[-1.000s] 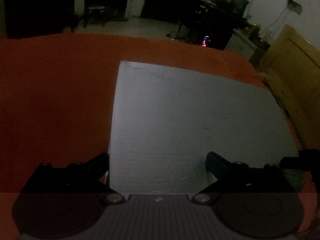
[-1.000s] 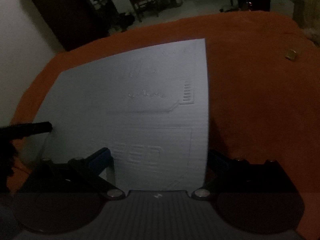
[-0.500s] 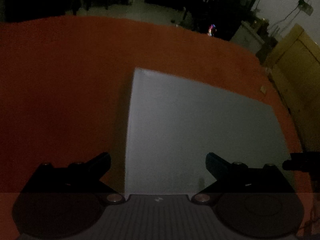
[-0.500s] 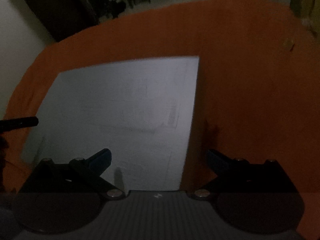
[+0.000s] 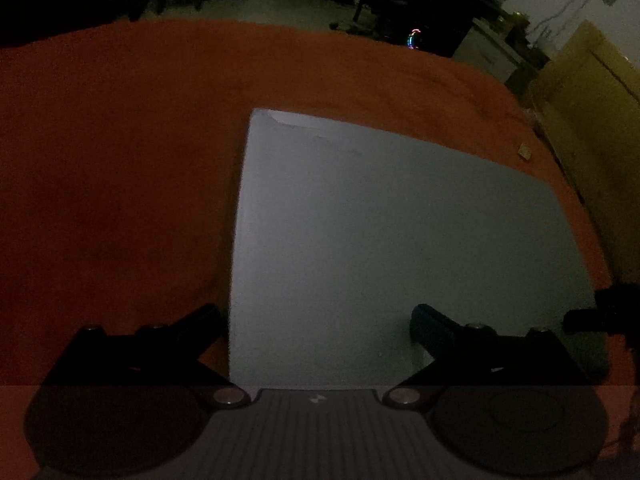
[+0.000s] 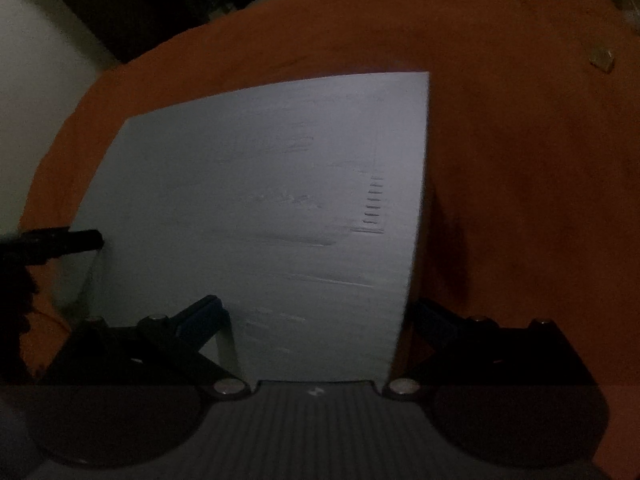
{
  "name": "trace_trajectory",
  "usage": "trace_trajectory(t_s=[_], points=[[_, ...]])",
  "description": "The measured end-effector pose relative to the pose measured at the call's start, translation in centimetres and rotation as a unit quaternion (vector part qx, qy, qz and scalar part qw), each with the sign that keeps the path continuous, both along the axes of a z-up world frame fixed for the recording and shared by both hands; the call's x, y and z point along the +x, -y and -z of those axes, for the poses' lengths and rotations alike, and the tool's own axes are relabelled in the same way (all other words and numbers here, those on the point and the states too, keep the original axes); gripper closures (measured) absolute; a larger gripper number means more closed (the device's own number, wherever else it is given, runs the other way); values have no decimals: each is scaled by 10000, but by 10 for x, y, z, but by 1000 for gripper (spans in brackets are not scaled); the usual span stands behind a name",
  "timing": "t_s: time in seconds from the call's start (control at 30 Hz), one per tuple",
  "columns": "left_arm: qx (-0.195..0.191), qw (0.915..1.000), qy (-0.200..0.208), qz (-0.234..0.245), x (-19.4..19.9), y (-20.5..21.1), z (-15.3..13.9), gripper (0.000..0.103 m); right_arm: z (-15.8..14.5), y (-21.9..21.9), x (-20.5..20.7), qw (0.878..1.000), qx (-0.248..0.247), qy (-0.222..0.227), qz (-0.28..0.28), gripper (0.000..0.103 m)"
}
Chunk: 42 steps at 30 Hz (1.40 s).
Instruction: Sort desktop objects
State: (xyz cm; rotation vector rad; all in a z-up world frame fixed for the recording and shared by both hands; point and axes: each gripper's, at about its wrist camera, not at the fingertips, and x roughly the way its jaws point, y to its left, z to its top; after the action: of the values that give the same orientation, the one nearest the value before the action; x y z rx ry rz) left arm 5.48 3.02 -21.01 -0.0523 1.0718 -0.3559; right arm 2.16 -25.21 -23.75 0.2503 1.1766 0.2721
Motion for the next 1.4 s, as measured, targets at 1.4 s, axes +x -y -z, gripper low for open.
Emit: trace_trajectory(t_s=[1.4], points=[[-20,9993,110,-344,-20,5,-33,1,-36,-18,-6,9950,-705,232,675,0]])
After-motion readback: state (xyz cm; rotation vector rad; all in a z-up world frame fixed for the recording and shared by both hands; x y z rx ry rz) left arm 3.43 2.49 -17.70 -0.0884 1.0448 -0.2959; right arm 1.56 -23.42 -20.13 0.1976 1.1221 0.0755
